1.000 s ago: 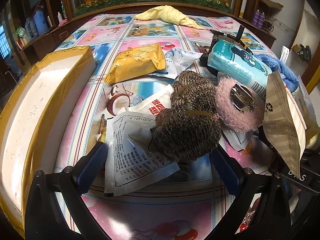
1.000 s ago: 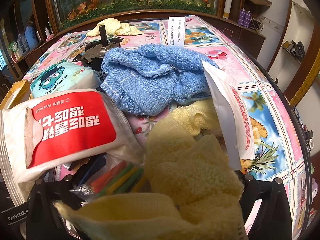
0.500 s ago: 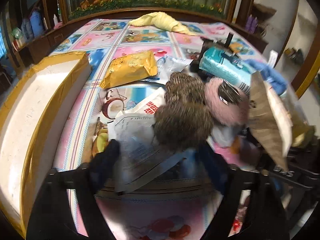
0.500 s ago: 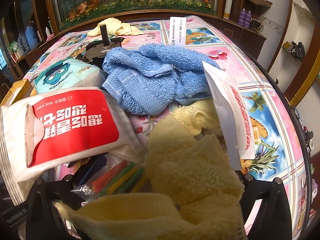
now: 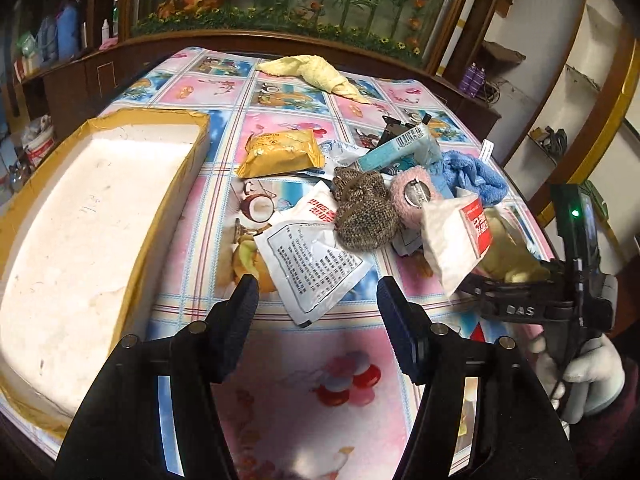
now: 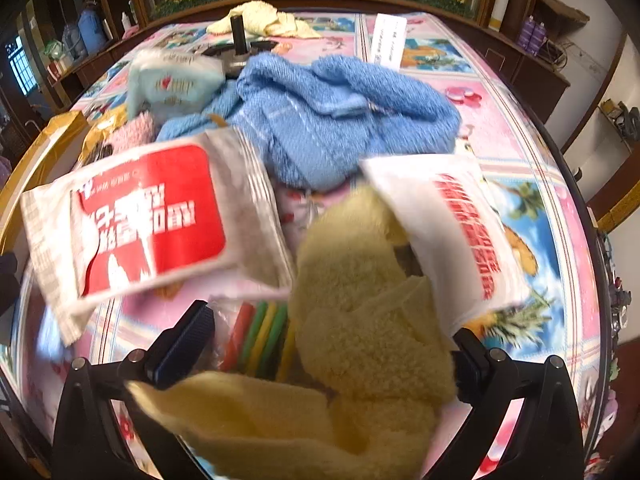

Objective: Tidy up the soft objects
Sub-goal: 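Grasp the red-and-white wet-wipe pack with the left tool while the right tool lifts the towel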

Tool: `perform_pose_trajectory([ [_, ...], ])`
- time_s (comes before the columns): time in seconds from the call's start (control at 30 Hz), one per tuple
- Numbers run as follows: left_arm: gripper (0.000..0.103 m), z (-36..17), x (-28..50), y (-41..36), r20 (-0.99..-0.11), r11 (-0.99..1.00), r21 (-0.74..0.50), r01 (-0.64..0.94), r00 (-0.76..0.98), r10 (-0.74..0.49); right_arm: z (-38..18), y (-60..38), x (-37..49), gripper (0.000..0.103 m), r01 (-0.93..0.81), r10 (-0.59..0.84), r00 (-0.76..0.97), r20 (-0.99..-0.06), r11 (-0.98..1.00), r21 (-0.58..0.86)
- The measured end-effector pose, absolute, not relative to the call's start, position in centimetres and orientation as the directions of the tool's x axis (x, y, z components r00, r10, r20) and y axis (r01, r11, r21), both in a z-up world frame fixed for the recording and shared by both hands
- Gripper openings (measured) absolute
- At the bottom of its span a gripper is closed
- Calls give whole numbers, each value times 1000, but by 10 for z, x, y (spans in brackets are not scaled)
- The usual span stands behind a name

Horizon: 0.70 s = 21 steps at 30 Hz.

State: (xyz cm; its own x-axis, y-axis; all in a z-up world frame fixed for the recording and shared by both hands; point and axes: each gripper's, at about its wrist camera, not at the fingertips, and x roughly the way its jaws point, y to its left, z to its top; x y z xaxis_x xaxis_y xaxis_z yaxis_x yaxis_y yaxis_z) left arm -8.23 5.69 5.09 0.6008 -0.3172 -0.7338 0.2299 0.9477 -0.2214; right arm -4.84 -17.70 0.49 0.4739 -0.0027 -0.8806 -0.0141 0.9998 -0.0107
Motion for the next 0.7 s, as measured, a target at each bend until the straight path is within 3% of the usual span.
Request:
perform_pose_trajectory([
  [0.17,62,53,-80,55,-731,932,-230,280,582,-356,13,-198,-87,102,-28,99,499,-861,995,99],
  [0.3,62,62,-86,30,-707,886,-236,399,555,-439,33,-212,-116,102,-69,191,598,-778,980,187],
  [0.4,62,66,-94,0,-710,854,-182,487,536,-456,48,-215,-121,102,-61,156,665,-730,986,155],
  [0.53,62,62,-101,-43,-746,811,-84,579,504,-437,47,-225,-110,102,-39,131,663,-737,989,141],
  [0.6,62,59,-99,-57,-755,798,-82,597,486,-441,41,-231,-103,94,-22,122,649,-751,990,142],
  [0.67,62,58,-96,-71,-757,794,-80,602,481,-442,37,-234,-100,75,-22,150,634,-759,984,176],
  [0.7,62,56,-94,-78,-762,792,-75,606,478,-438,37,-236,-102,71,-26,172,631,-757,979,201],
])
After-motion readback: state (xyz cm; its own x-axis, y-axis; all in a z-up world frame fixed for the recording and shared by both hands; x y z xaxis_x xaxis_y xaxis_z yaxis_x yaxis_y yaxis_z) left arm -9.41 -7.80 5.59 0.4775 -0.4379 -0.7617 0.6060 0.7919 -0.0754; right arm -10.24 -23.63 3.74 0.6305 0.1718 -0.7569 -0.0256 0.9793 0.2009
